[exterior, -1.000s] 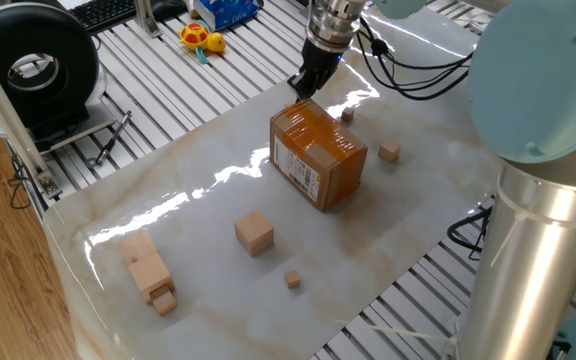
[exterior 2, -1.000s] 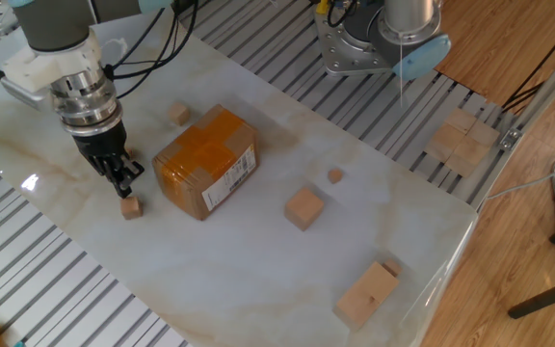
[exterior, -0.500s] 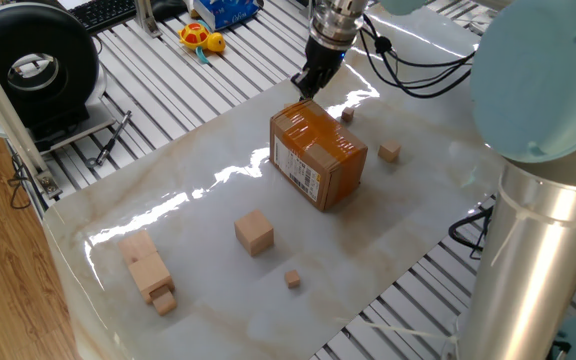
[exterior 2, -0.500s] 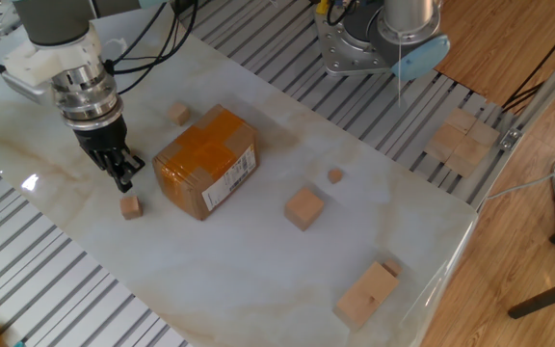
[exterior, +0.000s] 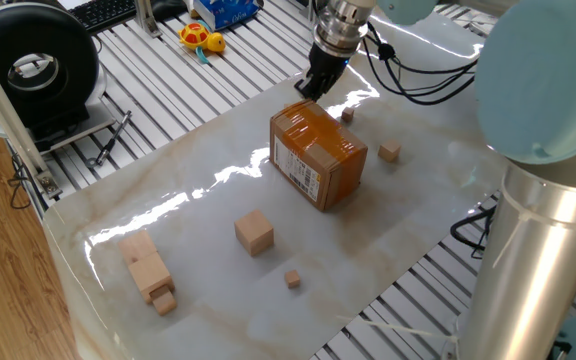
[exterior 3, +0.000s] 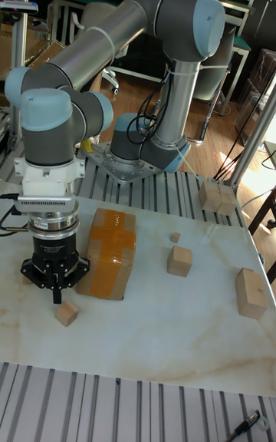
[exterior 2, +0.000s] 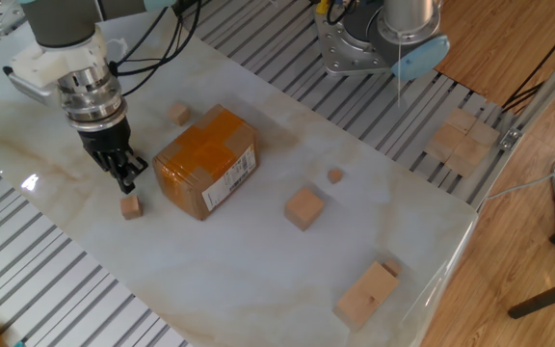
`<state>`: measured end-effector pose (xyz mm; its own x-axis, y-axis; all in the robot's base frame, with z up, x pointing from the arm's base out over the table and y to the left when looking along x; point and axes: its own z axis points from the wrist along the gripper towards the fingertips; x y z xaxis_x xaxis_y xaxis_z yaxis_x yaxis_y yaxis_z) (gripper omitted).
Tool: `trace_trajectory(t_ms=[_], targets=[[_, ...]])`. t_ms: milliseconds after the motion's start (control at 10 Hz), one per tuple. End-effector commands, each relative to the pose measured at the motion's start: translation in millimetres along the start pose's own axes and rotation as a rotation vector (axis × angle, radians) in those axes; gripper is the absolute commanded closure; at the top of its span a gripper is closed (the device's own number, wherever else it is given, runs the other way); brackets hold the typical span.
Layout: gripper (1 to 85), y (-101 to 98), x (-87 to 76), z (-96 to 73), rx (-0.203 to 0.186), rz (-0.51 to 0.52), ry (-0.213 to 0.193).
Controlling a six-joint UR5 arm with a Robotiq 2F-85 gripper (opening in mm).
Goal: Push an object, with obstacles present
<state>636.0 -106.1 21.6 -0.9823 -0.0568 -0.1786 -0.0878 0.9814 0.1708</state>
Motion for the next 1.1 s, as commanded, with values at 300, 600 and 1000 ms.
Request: trace_trajectory(t_ms=[300, 600, 1000], targets=[[84.3, 27.6, -21.4, 11.6, 0.006, 0.021, -0.016], [84.3, 23.9, -22.4, 7.0, 0.012, 0.016, -0.008], [84.3, 7.1, -28.5, -5.4, 0.041, -0.008, -0.018]])
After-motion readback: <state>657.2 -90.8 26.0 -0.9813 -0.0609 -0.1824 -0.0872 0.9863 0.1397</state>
